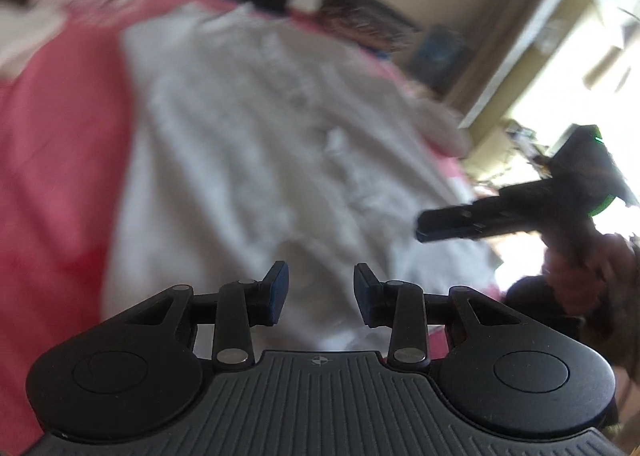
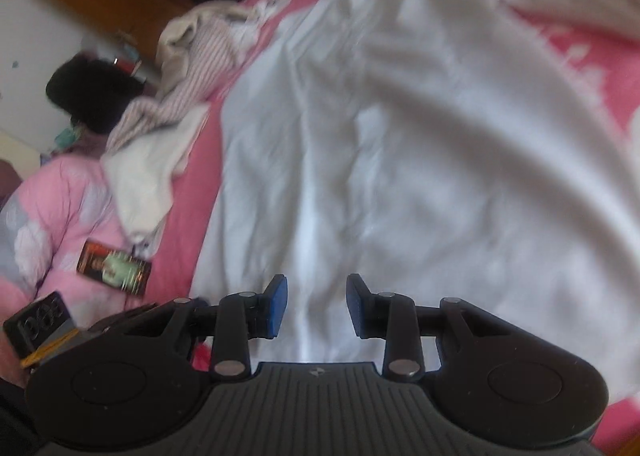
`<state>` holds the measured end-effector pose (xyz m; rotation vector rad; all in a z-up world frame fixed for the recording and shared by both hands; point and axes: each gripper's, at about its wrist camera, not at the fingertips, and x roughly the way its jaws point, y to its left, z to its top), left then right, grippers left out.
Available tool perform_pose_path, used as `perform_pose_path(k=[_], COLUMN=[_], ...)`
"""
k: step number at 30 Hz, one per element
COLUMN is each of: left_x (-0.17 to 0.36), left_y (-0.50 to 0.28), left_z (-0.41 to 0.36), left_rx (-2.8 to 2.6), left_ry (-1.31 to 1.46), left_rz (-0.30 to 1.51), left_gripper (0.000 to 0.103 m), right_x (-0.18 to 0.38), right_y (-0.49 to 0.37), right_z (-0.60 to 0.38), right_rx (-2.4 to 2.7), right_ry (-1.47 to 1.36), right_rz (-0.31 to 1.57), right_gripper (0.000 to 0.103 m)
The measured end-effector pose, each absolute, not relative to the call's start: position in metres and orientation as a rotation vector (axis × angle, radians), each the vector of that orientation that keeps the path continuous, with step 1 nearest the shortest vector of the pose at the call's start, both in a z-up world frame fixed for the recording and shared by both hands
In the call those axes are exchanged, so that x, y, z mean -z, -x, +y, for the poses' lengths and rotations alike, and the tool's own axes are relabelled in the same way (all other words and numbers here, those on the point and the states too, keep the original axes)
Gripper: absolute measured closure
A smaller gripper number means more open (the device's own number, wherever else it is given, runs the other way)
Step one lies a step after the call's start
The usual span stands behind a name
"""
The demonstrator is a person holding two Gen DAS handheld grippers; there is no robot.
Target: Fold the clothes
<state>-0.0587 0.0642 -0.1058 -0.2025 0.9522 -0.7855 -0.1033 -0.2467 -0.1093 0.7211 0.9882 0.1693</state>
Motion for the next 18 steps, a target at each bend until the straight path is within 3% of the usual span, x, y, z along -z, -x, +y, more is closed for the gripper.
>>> perform_pose_path(k=[7,18], left_x=[0.128,0.137], left_y=[0.047,0.040], left_z=[0.067,0.067], left_rx=[0.722,0.675], left_ry=[0.310,0.339], left_rz=[1.105,1.184], left_gripper=[0.068,0.068], right_x=[0.129,0.140], right_y=[0.089,0.083], right_z=[-0.217,-0.203], right_rx=[-0.208,-0.233], right_ry=[-0.699,-0.665], right_rz=[1.070,1.173], right_gripper=[0.068,0.068])
